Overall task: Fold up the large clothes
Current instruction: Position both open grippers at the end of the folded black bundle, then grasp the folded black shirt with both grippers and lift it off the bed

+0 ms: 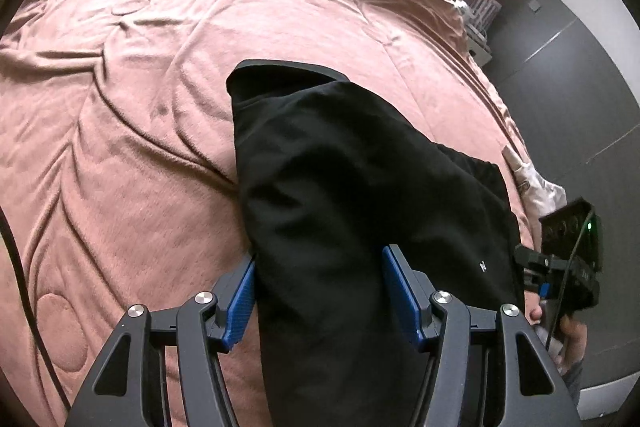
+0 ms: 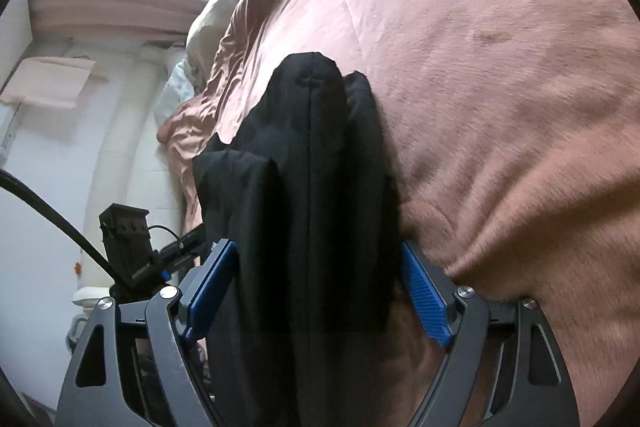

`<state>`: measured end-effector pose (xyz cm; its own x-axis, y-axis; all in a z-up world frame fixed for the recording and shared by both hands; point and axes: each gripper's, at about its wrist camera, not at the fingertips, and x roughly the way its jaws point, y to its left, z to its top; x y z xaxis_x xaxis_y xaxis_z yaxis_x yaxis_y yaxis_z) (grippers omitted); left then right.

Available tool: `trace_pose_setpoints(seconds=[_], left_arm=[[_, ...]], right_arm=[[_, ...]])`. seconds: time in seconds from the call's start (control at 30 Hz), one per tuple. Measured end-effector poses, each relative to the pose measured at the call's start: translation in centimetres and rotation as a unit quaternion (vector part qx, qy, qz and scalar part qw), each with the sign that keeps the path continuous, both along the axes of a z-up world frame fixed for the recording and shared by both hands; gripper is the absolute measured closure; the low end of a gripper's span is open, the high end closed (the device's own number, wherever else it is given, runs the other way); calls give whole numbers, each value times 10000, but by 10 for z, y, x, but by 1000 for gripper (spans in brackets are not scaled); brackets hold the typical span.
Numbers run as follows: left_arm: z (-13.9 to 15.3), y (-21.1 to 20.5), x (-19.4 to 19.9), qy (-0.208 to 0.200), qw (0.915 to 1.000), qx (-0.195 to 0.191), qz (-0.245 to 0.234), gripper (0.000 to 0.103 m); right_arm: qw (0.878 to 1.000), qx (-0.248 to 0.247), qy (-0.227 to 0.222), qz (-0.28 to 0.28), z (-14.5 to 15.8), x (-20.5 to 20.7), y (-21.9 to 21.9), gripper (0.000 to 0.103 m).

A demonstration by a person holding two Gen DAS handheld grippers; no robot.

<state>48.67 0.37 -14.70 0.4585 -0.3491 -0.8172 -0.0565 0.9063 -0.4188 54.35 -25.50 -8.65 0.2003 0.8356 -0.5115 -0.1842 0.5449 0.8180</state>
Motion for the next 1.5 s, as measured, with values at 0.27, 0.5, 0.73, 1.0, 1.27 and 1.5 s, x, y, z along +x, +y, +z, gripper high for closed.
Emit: trace_pose_setpoints(seconds=[0.27,0.5,0.73,1.0,1.27,1.5], left_arm=[[-1,2,2,-13,10000,-46,30,42],[-3,4,-2,-29,9999,-111,33,42],[-6,8,-4,1,9997,-172,173,42],[-9,12,-24,31,9974,-549,467,51],[30,15,-55,-367,9938,-873,591,72],[85,8,-103,-918,9901,-919,531,74]], right_arm=[[9997,16,94,244,-1,19,11,43],[9993,-354,16,140,-2,17,5,42],[9996,-52,130,258,-11,32,21,41],[9994,-125,-129,302,-1,27,31,87],[9957,-431,-808,154,54,-24,35,91],[9910,-294,-1308,43,94,-91,26,91]])
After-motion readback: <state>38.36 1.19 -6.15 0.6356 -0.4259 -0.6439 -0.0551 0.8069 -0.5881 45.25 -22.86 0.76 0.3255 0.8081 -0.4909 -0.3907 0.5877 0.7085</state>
